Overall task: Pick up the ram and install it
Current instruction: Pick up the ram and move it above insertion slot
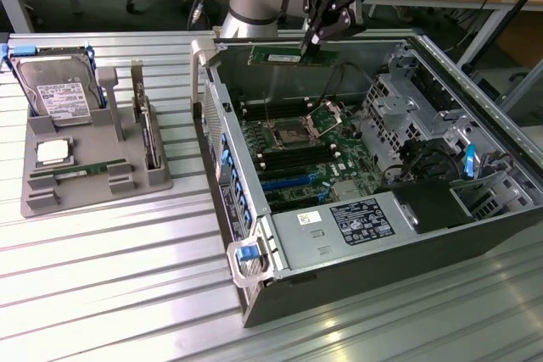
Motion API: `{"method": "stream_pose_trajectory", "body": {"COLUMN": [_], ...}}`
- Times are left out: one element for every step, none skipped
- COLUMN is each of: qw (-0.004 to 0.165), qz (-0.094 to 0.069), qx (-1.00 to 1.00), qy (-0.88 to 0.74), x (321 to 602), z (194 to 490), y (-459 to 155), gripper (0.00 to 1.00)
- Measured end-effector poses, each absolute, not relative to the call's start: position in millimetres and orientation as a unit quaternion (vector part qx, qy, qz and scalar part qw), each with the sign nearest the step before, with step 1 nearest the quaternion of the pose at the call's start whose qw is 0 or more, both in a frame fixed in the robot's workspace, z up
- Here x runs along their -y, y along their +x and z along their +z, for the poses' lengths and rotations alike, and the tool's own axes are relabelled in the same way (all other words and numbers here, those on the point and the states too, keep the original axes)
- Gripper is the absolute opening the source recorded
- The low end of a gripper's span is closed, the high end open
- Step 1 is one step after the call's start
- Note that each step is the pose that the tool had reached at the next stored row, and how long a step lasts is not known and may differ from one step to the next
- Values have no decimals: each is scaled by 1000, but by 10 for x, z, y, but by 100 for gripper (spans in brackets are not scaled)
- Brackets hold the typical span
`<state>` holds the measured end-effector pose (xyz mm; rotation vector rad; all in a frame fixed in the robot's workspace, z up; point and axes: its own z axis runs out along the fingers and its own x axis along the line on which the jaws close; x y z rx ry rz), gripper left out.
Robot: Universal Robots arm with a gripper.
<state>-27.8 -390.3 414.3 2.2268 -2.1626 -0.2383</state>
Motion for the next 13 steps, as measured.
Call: {"method": "stream_pose_trajectory", "body": {"qw": [14, 15, 15, 15, 16, 16, 16, 17, 17, 17, 17, 17, 18], "qz": [-77, -78, -79, -79, -80, -81, -81, -82, -82, -83, -83, -83, -84], "qx": [695, 695, 695, 694, 694, 694, 694, 694, 694, 694, 694, 694, 694], "qy": [715, 715, 715, 715, 715, 715, 715, 715, 715, 715, 715, 715, 715], "x": [3903, 3903, 3903, 3903, 3903, 3903, 3903, 3903, 3903, 3903, 3903, 3903, 3903], "z": [4144, 4144, 4144, 4144, 4145, 4144, 4144, 4144, 4144, 4144, 4144, 4144, 4144], "y": [-246, -212, -181, -152, -111, -69, -52, -31, -12, 7, 26, 46, 67], "gripper": [12, 12, 12, 12, 12, 12, 12, 12, 12, 12, 12, 12, 12]}}
